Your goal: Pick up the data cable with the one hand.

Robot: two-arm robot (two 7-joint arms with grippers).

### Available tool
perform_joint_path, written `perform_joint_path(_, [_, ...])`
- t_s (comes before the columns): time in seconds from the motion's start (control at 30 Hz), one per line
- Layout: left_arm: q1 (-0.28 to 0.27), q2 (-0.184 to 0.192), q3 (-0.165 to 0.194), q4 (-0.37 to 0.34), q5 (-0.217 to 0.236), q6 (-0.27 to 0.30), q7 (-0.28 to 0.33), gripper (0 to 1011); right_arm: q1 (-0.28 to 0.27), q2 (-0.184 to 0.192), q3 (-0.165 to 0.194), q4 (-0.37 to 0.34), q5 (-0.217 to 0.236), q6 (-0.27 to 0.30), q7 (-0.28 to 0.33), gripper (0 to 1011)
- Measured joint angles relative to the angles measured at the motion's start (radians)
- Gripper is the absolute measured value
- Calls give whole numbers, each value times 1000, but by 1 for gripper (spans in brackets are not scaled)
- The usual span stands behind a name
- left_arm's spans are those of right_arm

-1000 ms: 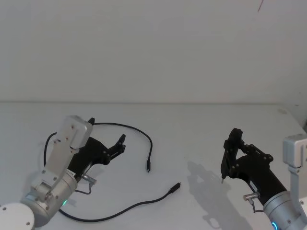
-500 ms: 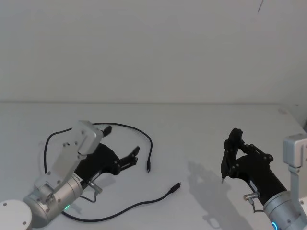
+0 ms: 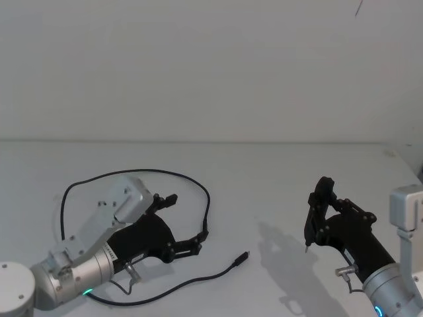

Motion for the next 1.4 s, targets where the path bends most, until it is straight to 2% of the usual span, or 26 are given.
perform_joint_path(0.03, [-8,7,3,5,-7,3,-32,1001,0,0,0,0,0,0,0,279])
perform_joint_path(0.07, [-8,7,3,5,-7,3,-32,1001,0,0,0,0,0,0,0,279])
perform_joint_path(0.27, [-45,38,19,29,-45,34,-145,1001,0,0,0,0,0,0,0,279])
perform_joint_path(0.57, [-72,78,40,49,-86,94,-246,1001,0,0,0,0,0,0,0,279])
perform_joint_path(0.93, [-75,102,57,60,-126,153,-302,1001,0,0,0,0,0,0,0,279])
perform_joint_path(1.33, [-74,104,86,77,-138,199,-308,999,0,0,0,0,0,0,0,279])
perform_joint_path(1.4, [-74,103,90,81,-138,205,-305,957,0,0,0,0,0,0,0,279])
